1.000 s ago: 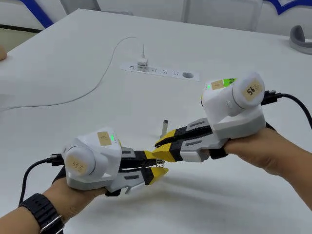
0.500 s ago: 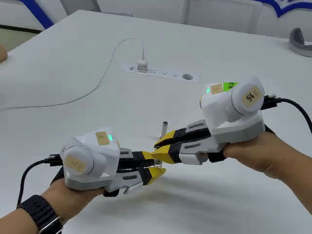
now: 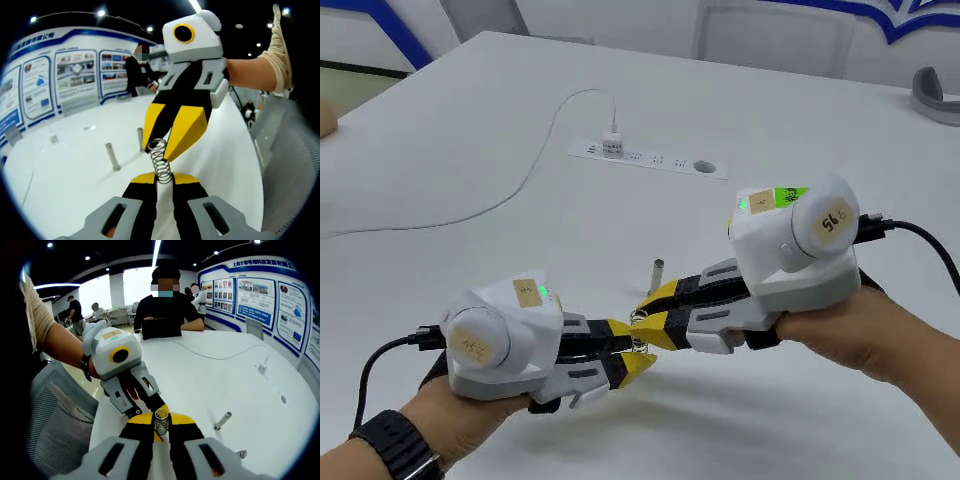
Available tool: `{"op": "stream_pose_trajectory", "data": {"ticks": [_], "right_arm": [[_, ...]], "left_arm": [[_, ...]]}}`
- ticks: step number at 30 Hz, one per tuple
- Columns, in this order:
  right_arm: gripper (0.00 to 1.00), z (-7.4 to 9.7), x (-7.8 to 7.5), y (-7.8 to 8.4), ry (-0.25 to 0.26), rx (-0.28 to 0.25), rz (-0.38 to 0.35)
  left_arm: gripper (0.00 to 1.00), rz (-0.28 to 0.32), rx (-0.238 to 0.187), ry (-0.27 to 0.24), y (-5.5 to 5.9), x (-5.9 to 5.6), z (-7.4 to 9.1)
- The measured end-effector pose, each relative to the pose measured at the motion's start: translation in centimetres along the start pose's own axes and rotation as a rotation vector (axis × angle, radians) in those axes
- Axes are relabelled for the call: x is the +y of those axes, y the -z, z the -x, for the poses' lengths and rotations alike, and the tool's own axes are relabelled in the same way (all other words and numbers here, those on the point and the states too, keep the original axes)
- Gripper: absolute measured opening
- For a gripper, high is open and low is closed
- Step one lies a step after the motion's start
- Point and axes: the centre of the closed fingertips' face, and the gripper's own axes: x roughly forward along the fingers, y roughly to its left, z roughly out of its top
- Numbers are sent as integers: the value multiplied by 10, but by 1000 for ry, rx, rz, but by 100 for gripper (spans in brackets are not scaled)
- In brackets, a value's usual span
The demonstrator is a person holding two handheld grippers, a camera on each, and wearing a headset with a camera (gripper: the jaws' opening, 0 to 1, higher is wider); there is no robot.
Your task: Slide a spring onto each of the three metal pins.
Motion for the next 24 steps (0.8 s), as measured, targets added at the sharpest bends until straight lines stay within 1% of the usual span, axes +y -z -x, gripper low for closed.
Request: {"op": "stream_pose_trajectory", "data": {"ticks": [6, 11, 16, 20, 24], "right_arm": [[12, -1, 0, 0, 0, 0, 4], [12, -1, 0, -1, 2, -9, -3], [12, 0, -3, -4, 17, -24, -4], [11, 0, -5, -5, 26, -27, -5], [11, 1, -9, -7, 36, -34, -8]], "left_arm": [[10, -15, 11, 5, 1, -1, 0], [11, -14, 5, 1, 0, -1, 1], [11, -31, -13, -24, -4, 4, 1], [12, -35, -18, -35, -5, 6, 2], [17, -21, -23, -48, -5, 11, 4]]}}
